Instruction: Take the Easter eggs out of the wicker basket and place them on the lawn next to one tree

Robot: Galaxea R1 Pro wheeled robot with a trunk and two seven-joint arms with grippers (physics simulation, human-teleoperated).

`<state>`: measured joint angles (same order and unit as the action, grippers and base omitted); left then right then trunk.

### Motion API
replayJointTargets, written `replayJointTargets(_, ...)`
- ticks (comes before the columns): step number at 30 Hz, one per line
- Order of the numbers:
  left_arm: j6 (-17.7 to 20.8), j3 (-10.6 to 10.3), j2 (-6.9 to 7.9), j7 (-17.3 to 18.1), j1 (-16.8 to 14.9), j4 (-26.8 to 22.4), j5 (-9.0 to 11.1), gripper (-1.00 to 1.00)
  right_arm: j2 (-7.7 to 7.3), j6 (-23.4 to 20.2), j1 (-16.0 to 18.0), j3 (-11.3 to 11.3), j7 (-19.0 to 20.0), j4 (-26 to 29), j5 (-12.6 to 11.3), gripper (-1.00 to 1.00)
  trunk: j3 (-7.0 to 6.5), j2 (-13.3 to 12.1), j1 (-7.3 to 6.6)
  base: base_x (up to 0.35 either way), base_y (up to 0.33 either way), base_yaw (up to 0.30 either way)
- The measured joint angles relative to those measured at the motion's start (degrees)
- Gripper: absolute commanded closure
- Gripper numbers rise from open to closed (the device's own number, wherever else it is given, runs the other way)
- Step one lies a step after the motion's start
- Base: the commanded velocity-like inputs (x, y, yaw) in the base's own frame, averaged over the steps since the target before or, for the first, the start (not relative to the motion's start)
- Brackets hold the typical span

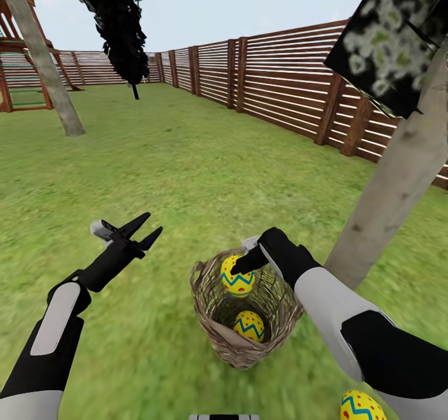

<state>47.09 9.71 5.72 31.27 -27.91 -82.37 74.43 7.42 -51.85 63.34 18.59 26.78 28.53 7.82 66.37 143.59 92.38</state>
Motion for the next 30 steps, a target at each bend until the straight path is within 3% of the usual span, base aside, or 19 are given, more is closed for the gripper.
replayJointTargets(5, 0.42, -0.01, 0.74, -0.31, -0.69, 0.00, -0.09, -1.00, -0.03, -0.53, 0.00, -0.03, 0.08, 0.31, -0.01, 1.00, -1.11, -0.07, -0.13, -0.018, 0.000, 0.000)
replayJointTargets(17, 0.50, -0.01, 0.79, -0.30, -0.88, 0.01, -0.08, -1.00, -0.56, -1.47, 0.00, -0.43, 0.12, 1.96, 0.18, 1.00, -3.77, -0.23, -0.43, -0.260, 0.000, 0.000)
replayJointTargets(22, 0.50, -0.01, 0.79, -0.31, -0.88, 0.01, -0.05, -1.00, -3.88, -5.13, -0.06, -2.97, 0.43, 12.19, -0.21, 1.00, -4.88, -0.29, -0.57, -0.006, 0.000, 0.000)
replayJointTargets(25, 0.44, -0.01, 0.79, -0.32, -0.91, 0.00, -0.05, -1.00, -6.10, -5.80, -0.40, -3.06, 0.62, 16.45, -2.30, 1.00, -5.55, -0.33, -0.65, 0.000, 0.000, 0.000)
replayJointTargets(27, 0.41, -0.01, 0.76, -0.31, -0.91, 0.00, -0.05, -1.00, -7.96, -5.89, -0.50, -3.20, 0.77, 18.94, -4.71, 1.00, -5.99, -0.36, -0.70, -0.011, 0.000, 0.000)
replayJointTargets(30, 0.40, -0.01, 0.73, -0.31, -0.96, 0.00, -0.15, -1.00, -11.31, -5.85, -0.81, -3.14, 1.20, 20.88, -10.84, 1.00, -6.54, -1.45, -1.26, -0.257, 0.000, 0.000)
